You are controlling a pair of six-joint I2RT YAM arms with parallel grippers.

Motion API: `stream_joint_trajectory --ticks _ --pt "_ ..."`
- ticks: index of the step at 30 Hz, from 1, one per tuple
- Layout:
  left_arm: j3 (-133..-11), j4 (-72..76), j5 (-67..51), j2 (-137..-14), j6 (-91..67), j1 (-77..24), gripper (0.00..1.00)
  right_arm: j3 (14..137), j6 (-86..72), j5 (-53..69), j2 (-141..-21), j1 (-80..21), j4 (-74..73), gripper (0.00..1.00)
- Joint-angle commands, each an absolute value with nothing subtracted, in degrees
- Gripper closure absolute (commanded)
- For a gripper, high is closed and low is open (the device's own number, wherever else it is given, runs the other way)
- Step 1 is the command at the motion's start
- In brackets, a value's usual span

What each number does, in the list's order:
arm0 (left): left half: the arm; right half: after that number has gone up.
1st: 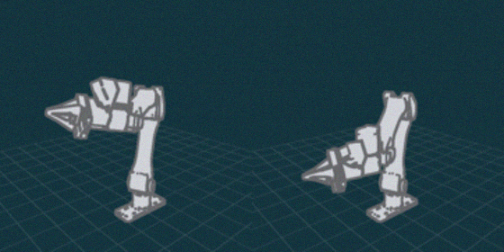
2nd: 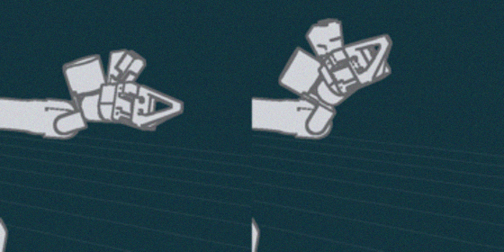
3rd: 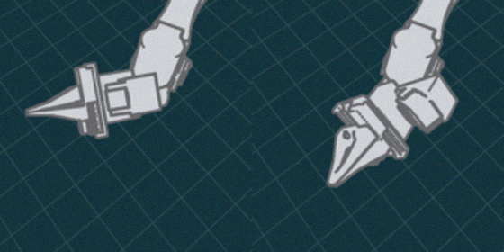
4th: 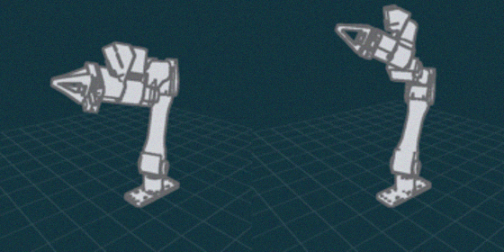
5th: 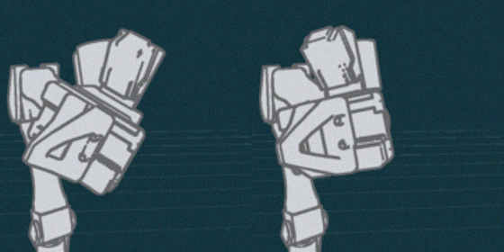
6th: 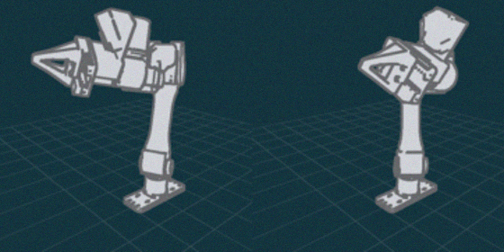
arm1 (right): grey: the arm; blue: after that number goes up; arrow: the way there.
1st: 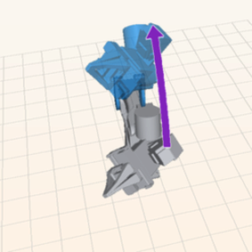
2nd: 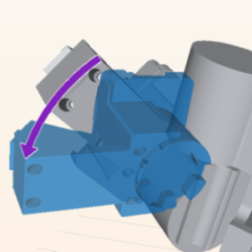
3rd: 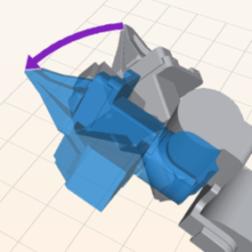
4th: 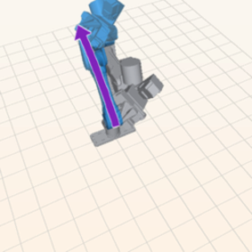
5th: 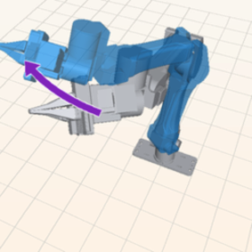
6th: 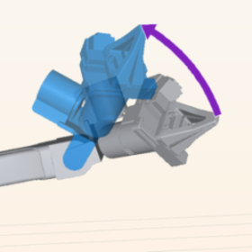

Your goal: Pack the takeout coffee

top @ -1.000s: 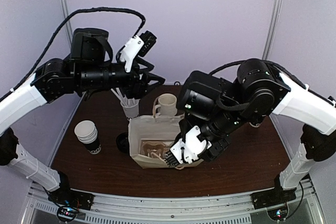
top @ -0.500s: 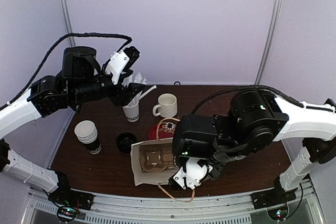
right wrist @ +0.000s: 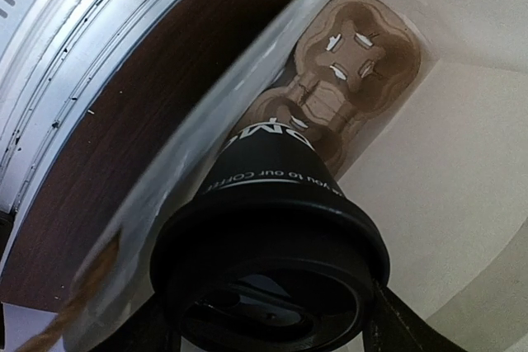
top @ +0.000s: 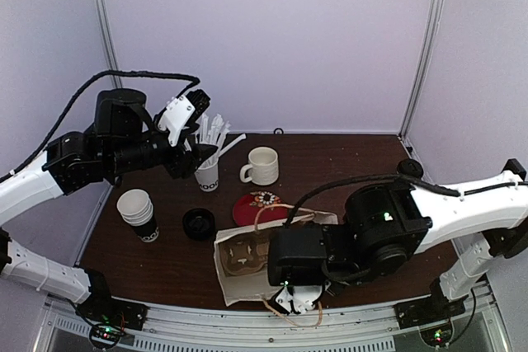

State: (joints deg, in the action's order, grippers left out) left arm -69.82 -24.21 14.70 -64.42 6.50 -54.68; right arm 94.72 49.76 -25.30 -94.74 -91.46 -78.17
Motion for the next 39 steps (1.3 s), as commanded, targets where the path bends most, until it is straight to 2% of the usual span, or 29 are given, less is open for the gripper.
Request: stream_joint_trajectory --ticks 1,13,24,32,39 --pt "-66.8 -24.0 13.4 -62.6 6.2 -53.1 0.34 91.6 49.8 -28.7 -93.0 -92.3 -76.3 0.38" --pt "-62.7 -22.7 7.3 -63.2 3.2 -52.8 0.34 89.5 51.4 -34.5 -90.5 -92.4 -68.4 0.40" --pt "-61.1 -21.9 4.0 -63.7 1.4 -52.8 0.34 76.3 64.1 -30.9 -81.9 -92.4 -55.4 0.38" --pt "-60.5 -21.4 4.3 -63.0 1.7 -52.8 0.34 74.7 62.3 -36.2 -83.7 -92.3 -52.7 0.35" --pt "-60.5 -21.7 -4.8 -63.7 1.0 -52.8 0.35 76.5 57.3 -30.0 -84.5 -89.6 -54.5 0.35"
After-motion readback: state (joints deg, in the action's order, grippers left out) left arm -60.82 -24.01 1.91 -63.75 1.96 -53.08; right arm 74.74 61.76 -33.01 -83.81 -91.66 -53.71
